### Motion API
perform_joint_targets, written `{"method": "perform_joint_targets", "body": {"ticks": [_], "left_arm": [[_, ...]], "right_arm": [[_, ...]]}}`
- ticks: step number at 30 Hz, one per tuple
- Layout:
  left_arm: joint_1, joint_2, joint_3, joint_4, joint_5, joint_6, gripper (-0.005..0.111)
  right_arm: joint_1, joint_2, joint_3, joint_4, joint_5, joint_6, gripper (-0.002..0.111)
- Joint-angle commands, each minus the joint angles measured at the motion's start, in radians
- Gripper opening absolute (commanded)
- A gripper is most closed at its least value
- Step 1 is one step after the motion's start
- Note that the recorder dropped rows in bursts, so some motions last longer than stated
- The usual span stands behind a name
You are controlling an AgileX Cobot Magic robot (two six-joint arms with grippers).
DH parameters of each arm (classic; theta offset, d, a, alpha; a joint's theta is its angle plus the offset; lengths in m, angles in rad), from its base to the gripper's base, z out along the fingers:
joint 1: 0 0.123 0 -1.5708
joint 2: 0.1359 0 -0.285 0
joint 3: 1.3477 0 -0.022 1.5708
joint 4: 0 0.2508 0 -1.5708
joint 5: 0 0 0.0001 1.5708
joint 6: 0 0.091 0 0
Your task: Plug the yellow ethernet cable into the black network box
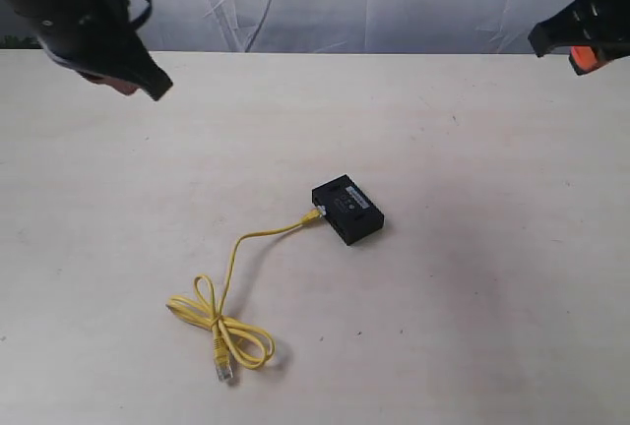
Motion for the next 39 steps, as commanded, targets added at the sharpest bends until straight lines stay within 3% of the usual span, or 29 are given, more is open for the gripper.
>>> {"method": "perform_joint_targets", "body": {"ticks": [1,16,39], "left_arm": [[0.061,-0.141,0.104,-0.033,-0.071,-0.031,0.0],[0.082,-0.663,0.569,-0.077,-0.447,-0.094,0.0],[0.082,-1.249,0.95,-0.174,-0.74,-0.094,0.0]], "right_arm": [[-0.006,-0.12,0.106,-0.011,-0.079,0.028,-0.001],[-0.006,-0.675,0.575,0.022,-0.523,0.142,-0.001],[-0.006,-1.268,1.021,0.136,-0.914,0.146,-0.001]]}}
